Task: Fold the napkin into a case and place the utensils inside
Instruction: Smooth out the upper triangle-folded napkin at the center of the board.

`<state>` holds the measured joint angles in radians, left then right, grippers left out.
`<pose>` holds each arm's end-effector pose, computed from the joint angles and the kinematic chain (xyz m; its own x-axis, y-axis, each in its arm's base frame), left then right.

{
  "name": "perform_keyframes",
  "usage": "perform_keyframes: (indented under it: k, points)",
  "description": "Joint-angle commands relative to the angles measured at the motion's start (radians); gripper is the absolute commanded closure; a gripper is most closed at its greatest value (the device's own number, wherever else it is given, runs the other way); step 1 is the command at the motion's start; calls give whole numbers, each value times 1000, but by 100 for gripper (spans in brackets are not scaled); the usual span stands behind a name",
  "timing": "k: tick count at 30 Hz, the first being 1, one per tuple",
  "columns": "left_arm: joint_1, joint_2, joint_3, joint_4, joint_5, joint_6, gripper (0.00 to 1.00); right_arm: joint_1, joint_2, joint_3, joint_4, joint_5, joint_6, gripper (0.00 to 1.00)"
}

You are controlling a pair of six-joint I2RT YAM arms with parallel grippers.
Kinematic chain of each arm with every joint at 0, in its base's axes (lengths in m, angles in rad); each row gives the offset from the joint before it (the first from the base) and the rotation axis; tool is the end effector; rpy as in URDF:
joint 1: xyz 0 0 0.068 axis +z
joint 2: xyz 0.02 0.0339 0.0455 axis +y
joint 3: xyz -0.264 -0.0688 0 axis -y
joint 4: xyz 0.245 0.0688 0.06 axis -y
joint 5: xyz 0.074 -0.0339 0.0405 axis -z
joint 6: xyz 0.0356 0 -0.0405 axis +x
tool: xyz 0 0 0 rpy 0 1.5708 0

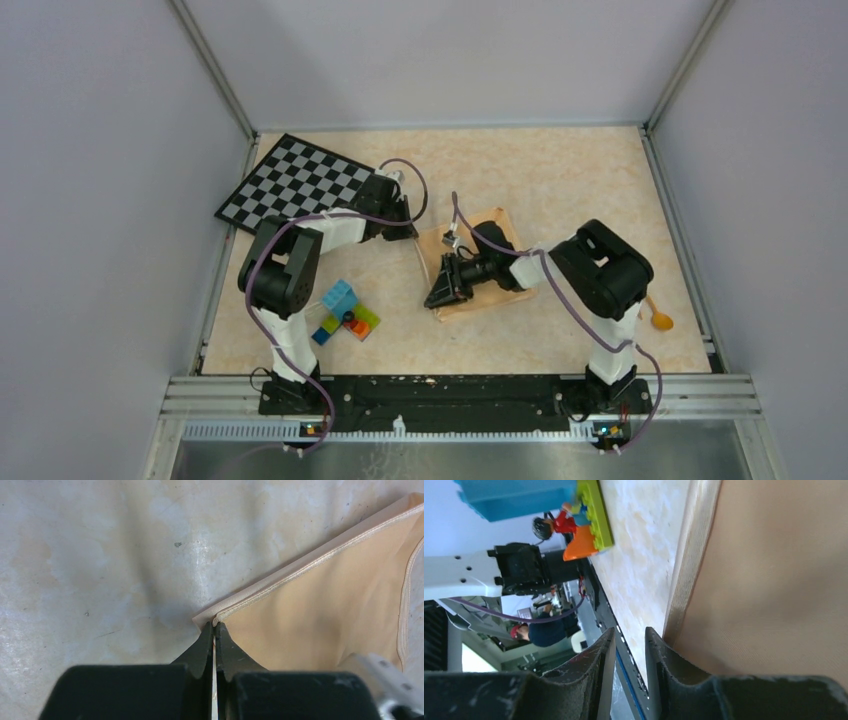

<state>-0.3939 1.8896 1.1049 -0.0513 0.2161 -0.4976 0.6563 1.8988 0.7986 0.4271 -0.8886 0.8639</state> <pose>0.3585 -0.1573 0.1528 -0.8444 -0.1539 -0.5132 0.1190 0.8800 -0.4598 0.2565 0.2324 0.1121 -0.9789 -0.1488 -0.1399 -0.1866 0.3732 0.9088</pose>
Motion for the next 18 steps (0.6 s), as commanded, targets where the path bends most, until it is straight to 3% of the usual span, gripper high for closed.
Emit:
perform_keyframes:
  k: [1,9,14,18]
  points:
    - [4,24,-18,-26,-24,11,100,40,33,-39,105,-3,34,72]
    - [3,29,-7,-41,-34,34,100,39,-69,-199,143,-8,58,72]
    - [4,6,17,-80,-50,56,100,-18,-249,-153,-67,8,-36,70]
    - [3,-28,51,-124,-36,68,84,-176,-324,-92,-207,17,-120,66]
